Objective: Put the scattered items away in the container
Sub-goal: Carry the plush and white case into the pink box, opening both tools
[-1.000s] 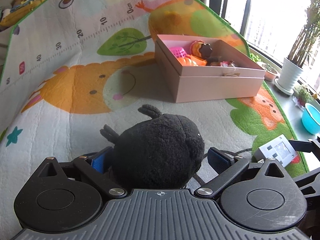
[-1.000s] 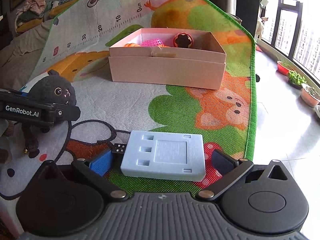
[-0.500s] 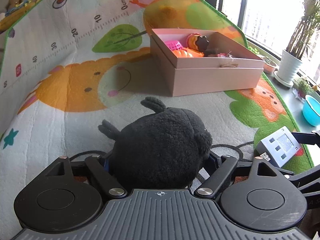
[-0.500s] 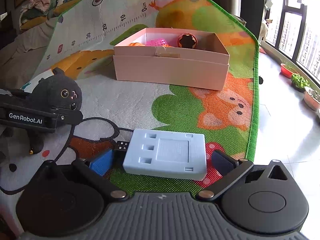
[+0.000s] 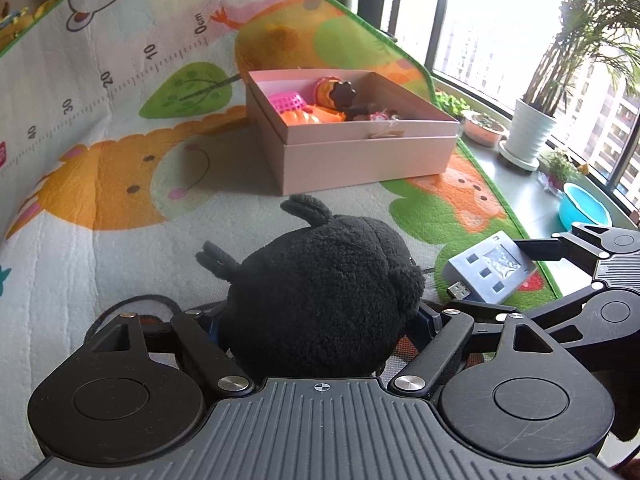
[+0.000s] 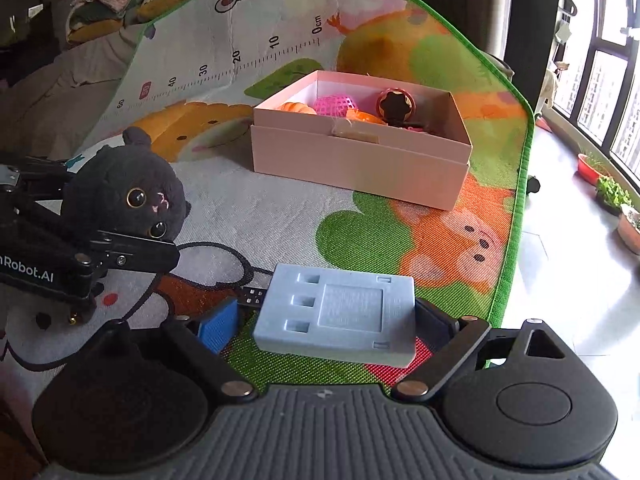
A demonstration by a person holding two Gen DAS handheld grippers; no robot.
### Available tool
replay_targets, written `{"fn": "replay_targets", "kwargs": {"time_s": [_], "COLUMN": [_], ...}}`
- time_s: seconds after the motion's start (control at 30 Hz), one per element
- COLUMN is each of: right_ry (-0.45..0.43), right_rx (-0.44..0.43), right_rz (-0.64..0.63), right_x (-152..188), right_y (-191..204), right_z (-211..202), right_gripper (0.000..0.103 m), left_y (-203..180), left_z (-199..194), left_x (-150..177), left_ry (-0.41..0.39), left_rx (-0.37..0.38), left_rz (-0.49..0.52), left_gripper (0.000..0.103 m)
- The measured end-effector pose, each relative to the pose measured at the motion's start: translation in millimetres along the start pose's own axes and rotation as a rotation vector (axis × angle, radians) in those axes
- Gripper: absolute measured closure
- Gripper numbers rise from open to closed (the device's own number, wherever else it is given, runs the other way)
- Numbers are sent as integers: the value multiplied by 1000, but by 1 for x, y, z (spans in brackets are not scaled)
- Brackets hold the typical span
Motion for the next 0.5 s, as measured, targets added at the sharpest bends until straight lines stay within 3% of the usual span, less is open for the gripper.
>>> {"fn": "replay_targets", "kwargs": {"time_s": [0.2, 0.37, 0.5], "right_ry": [-69, -189, -276], "right_rx": [87, 241, 283], "right_rz": [-17, -41, -75], "right_x": [-32, -79, -119], "right_y": [-35, -73, -93], "right_z": [-15, -20, -14], "right_gripper": [11, 11, 11], "left_y": [-24, -47, -62], "left_z": [-10, 1, 14], "left_x": [-31, -96, -164], "left_ry": [-56, -126, -186], "left_rx": [60, 145, 213], "left_rz": [124, 160, 141], "left_gripper": [18, 18, 18]}}
Point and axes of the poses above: each gripper's, at about its wrist camera, not at the fingertips, and z roughly the way its jaws point, y to its left, x to its underside, the point moved 7 cm from there along z, roughly the way its jaws point, and after that the axes turned 15 degrees about -z, right-handed, at the moved point
